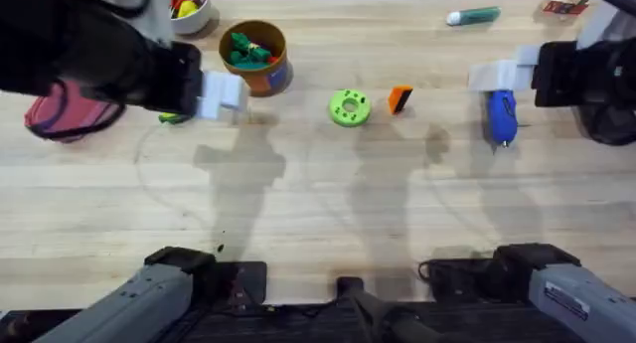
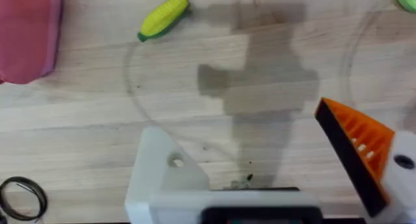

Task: Pick up the gripper from the table and insert it into the empty holder that is missing its gripper. Then pick up a screw, insert it into the mounting hole, and use the screwdriver to tighten it. Finally, clean up the table by picking up the vegetable and placing it into the bucket.

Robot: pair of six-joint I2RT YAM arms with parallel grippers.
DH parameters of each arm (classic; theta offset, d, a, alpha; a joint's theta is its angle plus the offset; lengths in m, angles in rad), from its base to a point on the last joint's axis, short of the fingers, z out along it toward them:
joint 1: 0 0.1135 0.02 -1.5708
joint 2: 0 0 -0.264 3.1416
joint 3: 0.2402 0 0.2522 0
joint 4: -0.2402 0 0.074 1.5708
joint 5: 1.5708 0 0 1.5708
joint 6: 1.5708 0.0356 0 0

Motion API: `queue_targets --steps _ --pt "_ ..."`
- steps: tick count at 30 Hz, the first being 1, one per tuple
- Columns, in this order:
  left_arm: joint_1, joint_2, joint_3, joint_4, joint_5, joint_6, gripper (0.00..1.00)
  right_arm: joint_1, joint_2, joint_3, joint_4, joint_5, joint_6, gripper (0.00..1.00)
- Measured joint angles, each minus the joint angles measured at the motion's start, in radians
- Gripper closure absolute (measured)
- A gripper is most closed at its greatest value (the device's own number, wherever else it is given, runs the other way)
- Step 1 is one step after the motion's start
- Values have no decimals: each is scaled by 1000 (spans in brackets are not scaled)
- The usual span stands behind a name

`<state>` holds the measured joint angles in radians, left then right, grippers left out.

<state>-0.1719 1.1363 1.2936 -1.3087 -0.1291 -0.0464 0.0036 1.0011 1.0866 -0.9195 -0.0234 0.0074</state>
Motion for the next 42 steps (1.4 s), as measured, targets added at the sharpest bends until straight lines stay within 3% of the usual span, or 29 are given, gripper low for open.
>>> queue_targets --steps 8,22,28,36,42 --pt "-19 14 -11 15 -8 -49 13 0 0 0 0 0 0 8" --pt "-19 14 -11 44 -23 -60 13 0 0 0 -2 0 0 8" --pt "-19 14 -11 -45 -24 -60 14 0 0 0 -2 0 0 7" --pt "-19 14 -11 -268 -25 -60 13 0 0 0 -2 0 0 8" --pt "-18 13 -11 -279 -25 -60 13 0 0 0 -2 0 0 8"
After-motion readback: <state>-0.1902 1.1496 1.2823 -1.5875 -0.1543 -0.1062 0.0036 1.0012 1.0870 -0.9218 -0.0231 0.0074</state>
